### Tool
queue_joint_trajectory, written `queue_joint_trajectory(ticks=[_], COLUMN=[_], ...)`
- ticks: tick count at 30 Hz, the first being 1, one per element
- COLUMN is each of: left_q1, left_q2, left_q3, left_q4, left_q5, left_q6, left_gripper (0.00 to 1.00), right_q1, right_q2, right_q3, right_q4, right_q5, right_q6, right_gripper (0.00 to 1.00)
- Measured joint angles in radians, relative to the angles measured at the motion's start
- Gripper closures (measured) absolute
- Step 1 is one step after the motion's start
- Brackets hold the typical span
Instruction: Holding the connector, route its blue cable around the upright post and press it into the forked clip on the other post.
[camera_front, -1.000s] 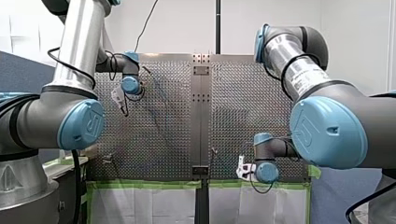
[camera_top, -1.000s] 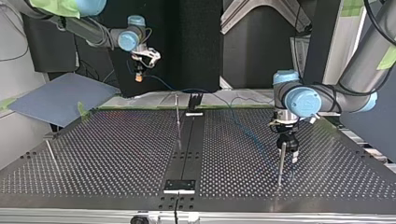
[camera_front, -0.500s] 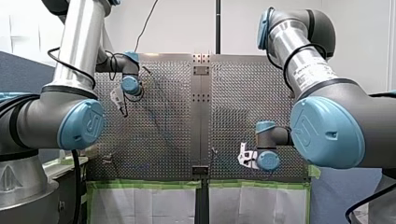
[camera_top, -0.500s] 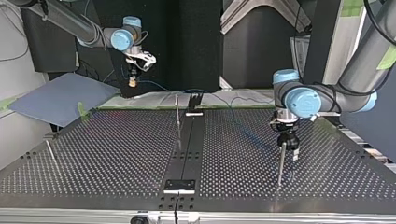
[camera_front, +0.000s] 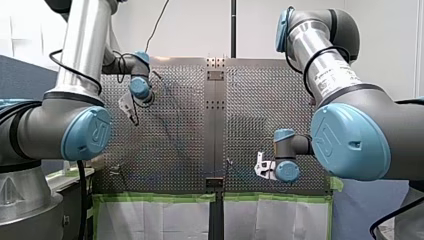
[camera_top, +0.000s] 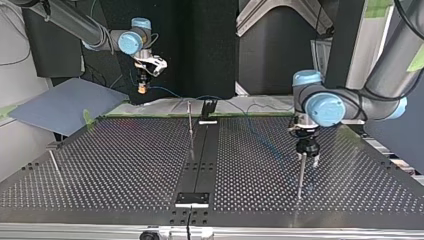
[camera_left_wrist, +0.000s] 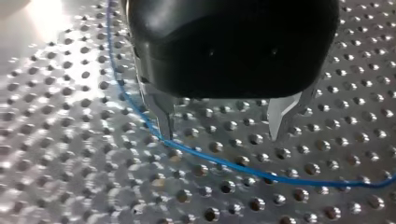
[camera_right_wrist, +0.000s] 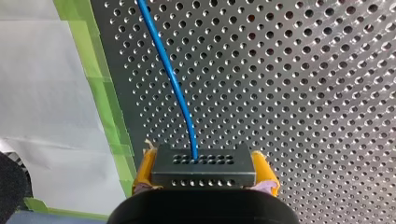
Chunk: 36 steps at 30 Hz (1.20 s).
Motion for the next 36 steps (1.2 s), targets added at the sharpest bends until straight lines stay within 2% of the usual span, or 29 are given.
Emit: queue_joint_trajectory(ticks=[9,24,31,36], left_q1=[-0.014,-0.001,-0.010,-0.022], left_q2=[0.062,0.200,0.273,0.316], left_q3=[0.000,0.000,0.000,-0.001], left_q4=[-0.065,-0.203,-0.275,-0.319], left_q5=[-0.063,-0.201,-0.273,-0.270], left_q6=[0.049,0.187,0.259,0.303], left_gripper=[0.02,0.02,0.02,0.02], right_q1=[0.000,0.000,-0.001,-0.001], right_q2=[0.000,0.000,0.000,0.000], right_q3=[0.000,0.000,-0.001,-0.001], right_q4=[0.000,0.000,-0.001,0.004], right_q5=[-0.001,-0.001,-0.001,-0.001], right_q6=[0.003,0.012,0.021,0.022], right_gripper=[1.00,1.00,1.00,1.00])
